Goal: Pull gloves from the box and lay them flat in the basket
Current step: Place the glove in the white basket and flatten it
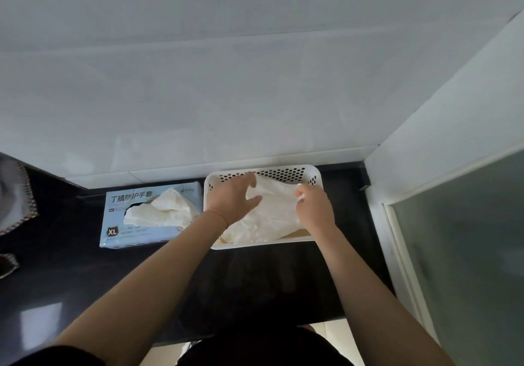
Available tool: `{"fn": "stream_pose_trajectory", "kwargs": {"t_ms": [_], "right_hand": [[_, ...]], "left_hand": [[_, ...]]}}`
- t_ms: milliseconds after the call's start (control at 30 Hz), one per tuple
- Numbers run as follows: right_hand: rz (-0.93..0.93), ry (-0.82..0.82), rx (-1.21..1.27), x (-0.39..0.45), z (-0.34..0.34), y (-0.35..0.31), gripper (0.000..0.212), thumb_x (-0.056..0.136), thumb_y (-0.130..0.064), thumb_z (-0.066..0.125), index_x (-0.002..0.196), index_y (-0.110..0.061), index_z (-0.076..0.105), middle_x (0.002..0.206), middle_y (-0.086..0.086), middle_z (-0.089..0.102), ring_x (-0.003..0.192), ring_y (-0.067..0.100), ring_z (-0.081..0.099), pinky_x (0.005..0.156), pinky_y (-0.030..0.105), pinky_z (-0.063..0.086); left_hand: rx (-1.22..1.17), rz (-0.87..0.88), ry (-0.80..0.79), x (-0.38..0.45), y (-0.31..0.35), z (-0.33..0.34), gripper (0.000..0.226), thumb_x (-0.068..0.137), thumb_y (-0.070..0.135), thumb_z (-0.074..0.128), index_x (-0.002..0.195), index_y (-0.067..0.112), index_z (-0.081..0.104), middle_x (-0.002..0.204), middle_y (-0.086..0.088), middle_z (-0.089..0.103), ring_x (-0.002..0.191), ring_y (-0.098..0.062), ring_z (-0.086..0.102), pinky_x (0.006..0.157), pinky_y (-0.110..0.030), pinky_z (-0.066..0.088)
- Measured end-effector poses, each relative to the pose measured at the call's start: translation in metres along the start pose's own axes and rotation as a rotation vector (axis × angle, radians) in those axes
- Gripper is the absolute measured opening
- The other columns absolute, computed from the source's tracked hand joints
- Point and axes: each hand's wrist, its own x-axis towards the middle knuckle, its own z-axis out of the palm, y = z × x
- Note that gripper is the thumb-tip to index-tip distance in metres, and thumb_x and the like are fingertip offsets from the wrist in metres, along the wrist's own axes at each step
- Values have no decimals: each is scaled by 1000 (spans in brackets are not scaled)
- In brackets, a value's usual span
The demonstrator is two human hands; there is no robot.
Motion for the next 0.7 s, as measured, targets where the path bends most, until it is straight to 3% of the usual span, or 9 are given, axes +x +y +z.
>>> {"fn": "stream_pose_trajectory", "kwargs": {"t_ms": [133, 300, 367, 467, 600, 700], "right_hand": [[24, -10, -48, -2, 1, 0, 31, 95, 1, 50, 123, -11, 58, 123, 6, 55, 101, 22, 62, 85, 28, 52], [0, -33, -151, -6, -1, -4, 34, 94, 1, 50, 127, -9, 53, 128, 12, 49, 101, 26, 62, 89, 35, 54], [-38, 3, -193, -10, -4, -10, 35, 93, -1, 51, 127, -10, 53, 131, 13, 47, 103, 25, 60, 88, 34, 54], [-122, 108, -298, -13, -7, -28, 31, 91, -2, 51, 120, -11, 56, 125, 12, 48, 106, 24, 53, 85, 33, 49], [-181, 102, -195, -18, 5, -69, 20, 90, -4, 52, 107, -9, 60, 114, 8, 51, 100, 25, 54, 76, 32, 46], [-268, 29, -105, -27, 27, -110, 9, 90, -6, 52, 91, -11, 59, 100, 4, 53, 91, 21, 53, 73, 30, 46]], "left_hand": [[170, -4, -298, -4, -4, 14, 91, 75, 59, 72, 148, 37, 22, 130, -5, 49, 102, -27, 62, 73, -34, 46], [131, -35, -355, -7, -13, 19, 104, 70, 54, 78, 151, 41, 13, 135, -9, 41, 102, -28, 61, 79, -39, 53], [84, -17, -309, -8, -12, 12, 96, 74, 54, 75, 150, 39, 18, 134, -7, 41, 103, -27, 60, 81, -38, 51], [-38, -24, -168, -14, -20, -4, 65, 86, 51, 64, 143, 33, 37, 129, -3, 48, 106, -23, 59, 82, -37, 51], [-148, -91, 19, -28, -47, -27, 21, 94, 34, 53, 111, 25, 62, 100, 3, 54, 92, -23, 61, 75, -34, 50], [-110, -239, 136, -45, -83, -43, 19, 93, 28, 53, 107, 23, 65, 104, -3, 57, 98, -25, 58, 72, -32, 44]]}}
